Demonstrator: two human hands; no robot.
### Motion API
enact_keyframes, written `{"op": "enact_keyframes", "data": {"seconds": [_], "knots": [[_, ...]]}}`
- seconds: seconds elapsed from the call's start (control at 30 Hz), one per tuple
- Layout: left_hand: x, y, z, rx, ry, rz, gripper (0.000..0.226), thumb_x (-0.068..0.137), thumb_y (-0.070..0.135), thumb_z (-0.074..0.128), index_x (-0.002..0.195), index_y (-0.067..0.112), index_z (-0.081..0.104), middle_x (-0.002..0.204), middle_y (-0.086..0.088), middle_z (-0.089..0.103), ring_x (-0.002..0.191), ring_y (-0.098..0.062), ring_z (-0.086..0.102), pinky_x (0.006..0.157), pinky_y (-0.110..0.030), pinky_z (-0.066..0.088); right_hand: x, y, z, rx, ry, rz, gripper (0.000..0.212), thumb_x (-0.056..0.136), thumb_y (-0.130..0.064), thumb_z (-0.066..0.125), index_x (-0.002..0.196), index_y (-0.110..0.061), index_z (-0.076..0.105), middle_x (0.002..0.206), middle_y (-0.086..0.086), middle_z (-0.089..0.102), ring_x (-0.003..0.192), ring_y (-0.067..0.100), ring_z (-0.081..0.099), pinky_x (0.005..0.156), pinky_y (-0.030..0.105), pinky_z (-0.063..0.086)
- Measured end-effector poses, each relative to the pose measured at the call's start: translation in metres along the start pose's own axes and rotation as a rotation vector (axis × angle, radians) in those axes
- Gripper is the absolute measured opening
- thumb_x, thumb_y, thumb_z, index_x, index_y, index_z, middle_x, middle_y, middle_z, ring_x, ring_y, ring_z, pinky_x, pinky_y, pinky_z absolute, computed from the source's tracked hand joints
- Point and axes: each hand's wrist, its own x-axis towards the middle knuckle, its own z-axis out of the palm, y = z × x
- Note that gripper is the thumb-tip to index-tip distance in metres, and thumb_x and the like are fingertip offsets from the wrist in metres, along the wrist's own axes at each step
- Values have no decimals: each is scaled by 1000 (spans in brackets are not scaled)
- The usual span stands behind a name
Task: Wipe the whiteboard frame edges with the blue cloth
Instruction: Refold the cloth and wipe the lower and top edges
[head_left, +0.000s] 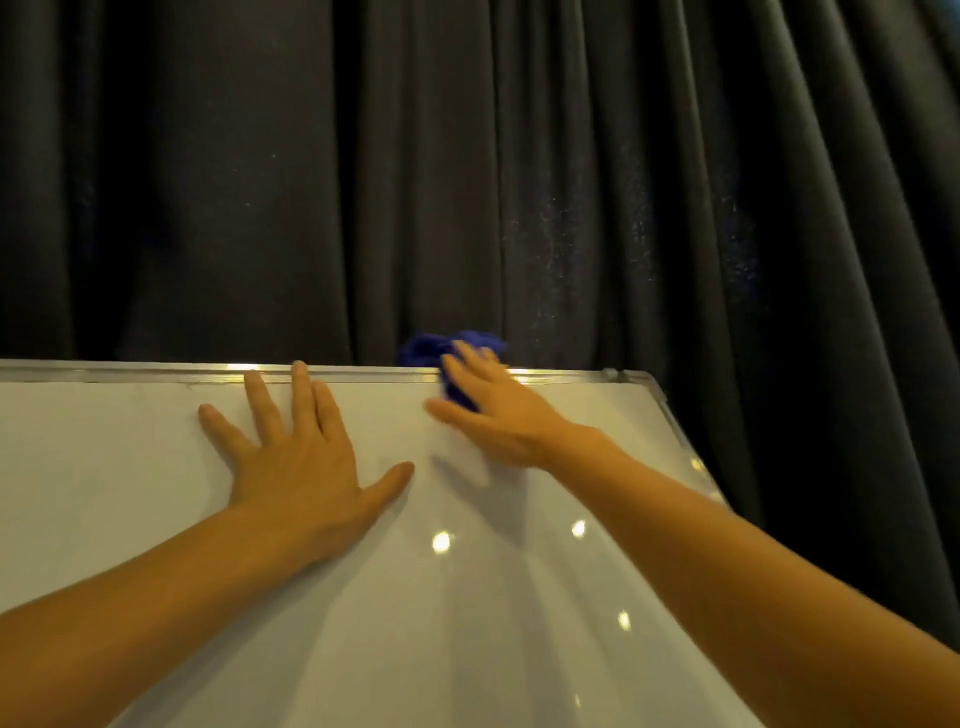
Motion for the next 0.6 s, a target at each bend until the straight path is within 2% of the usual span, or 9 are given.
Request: {"op": "enact_keyframes", "data": {"seconds": [0.1,0.2,0.27,0.33,0.37,0.43,0.47,0.57,0.6], "knots": [[5,11,-1,15,21,-32,123,61,91,-2,151,8,-16,160,-17,-23,144,-49,-17,110,-74,1,8,-36,19,-16,31,-125,82,91,-72,28,156,-26,8,165,-9,-4,150,14,-12,115,32,-6],[4,9,3,6,39,-9,117,60,90,-4,150,16,-20,159,-17,-25,144,-48,-18,110,-73,-2,2,-8,20,-67,84,-190,65,102,-51,29,156,-20,9,165,-3,-3,148,13,-12,114,23,-14],[3,4,7,8,39,23,116,61,90,-3,149,18,-24,158,-15,-29,143,-48,-21,112,-71,-4,-7,42,9,-106,131,-42,58,105,-41,28,156,-18,10,165,1,-3,150,19,-10,117,27,-11],[4,-2,11,21,61,63,115,61,90,-5,149,18,-25,158,-15,-29,143,-47,-23,113,-70,-5,-17,83,-11,-172,173,217,58,105,-42,25,156,-19,13,166,3,0,152,26,-2,122,41,1],[8,-2,11,35,87,86,115,61,89,-8,149,17,-24,159,-15,-28,144,-47,-22,113,-69,-4,-17,89,-19,-232,146,263,57,105,-41,25,156,-17,16,166,6,3,152,29,1,121,46,5],[20,10,7,51,123,137,115,60,87,-11,150,16,-21,161,-15,-22,145,-45,-18,116,-66,-1,-2,70,-18,-410,72,87,52,106,-32,28,153,-9,24,163,19,9,150,38,3,120,51,1],[24,21,4,45,134,161,116,59,86,-12,151,15,-18,162,-14,-18,147,-44,-14,117,-64,0,4,50,-13,-392,46,-53,51,106,-27,31,151,-4,28,161,26,12,149,42,4,119,48,-6],[36,55,1,22,174,184,116,61,85,-9,154,15,-8,164,-14,-6,148,-43,-5,115,-64,1,7,17,9,-268,138,-222,49,99,-15,50,142,7,40,151,33,31,145,42,14,112,22,-20],[38,63,1,26,181,190,115,61,85,-8,154,17,-6,164,-15,-3,148,-43,-3,115,-64,1,1,22,7,-237,183,-235,50,98,-15,52,143,5,39,153,29,31,145,39,14,113,22,-17]]}}
